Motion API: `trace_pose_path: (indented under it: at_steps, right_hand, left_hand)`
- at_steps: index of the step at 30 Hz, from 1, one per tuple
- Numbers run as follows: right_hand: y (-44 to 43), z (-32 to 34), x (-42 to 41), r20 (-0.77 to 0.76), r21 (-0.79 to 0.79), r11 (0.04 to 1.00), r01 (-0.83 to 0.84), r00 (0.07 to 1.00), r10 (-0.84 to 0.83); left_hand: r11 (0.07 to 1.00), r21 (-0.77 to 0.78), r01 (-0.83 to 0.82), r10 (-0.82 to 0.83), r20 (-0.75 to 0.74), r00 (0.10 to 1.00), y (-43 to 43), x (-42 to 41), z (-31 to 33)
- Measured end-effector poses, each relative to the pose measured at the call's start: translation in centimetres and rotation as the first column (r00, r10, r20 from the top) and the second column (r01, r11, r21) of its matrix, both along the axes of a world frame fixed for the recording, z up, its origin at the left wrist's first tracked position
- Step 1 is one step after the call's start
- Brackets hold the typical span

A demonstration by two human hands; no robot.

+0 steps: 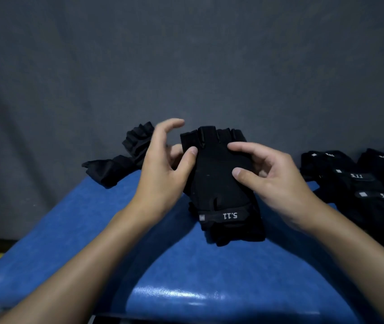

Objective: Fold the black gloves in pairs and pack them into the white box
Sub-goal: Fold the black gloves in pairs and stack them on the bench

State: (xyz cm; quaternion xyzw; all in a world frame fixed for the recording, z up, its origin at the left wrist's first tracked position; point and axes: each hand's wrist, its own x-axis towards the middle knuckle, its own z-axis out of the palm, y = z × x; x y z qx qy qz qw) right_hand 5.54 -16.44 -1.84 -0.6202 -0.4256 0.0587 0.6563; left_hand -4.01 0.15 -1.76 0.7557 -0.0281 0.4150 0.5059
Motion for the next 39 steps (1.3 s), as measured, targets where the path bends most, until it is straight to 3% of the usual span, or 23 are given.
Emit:
trace_pose_path:
  at_steps: [3, 10, 15, 22, 28, 34, 39]
  right_hand:
    - [-0.2, 0.0, 0.3, 0.000, -0.016, 0.999, 0.027, 1.000, -0.027]
    - [-0.9, 0.0, 0.5, 0.160, -0.171, 0.983, 0.073, 0.986, -0.045]
    - [-1.1, -0.3, 0.8, 0.189, -0.282, 0.946, 0.158, 0.976, -0.107]
    - [-1.5, -0.6, 1.2, -0.045, -0.341, 0.929, 0.141, 0.985, -0.166]
    - [-1.5, -0.9, 0.9, 0.165, -0.584, 0.774, 0.245, 0.969, -0.183]
    - [-1.3, -1.0, 0.9, 0.159, -0.576, 0.775, 0.260, 0.966, -0.206]
    - [-1.3, -2.2, 1.6, 0.158, -0.673, 0.694, 0.257, 0.966, -0.205]
  left_hand:
    - [0.999, 0.023, -0.044, 0.044, -0.032, 0.998, 0.3, 0.0, -0.3]
    - [0.988, 0.122, -0.093, 0.111, -0.150, 0.982, 0.4, 0.4, -0.8]
    - [0.978, 0.195, -0.073, 0.129, -0.294, 0.947, 0.8, 0.6, -1.2]
    - [0.996, 0.087, -0.027, 0.060, -0.400, 0.914, 0.4, 0.8, -1.1]
    - [0.997, 0.077, -0.027, 0.062, -0.505, 0.861, 0.3, 1.6, -2.5]
    - [0.994, 0.100, -0.048, 0.094, -0.529, 0.843, 0.5, 1.9, -2.7]
    - [0.971, 0.238, 0.017, 0.137, -0.613, 0.778, 0.5, 1.9, -3.4]
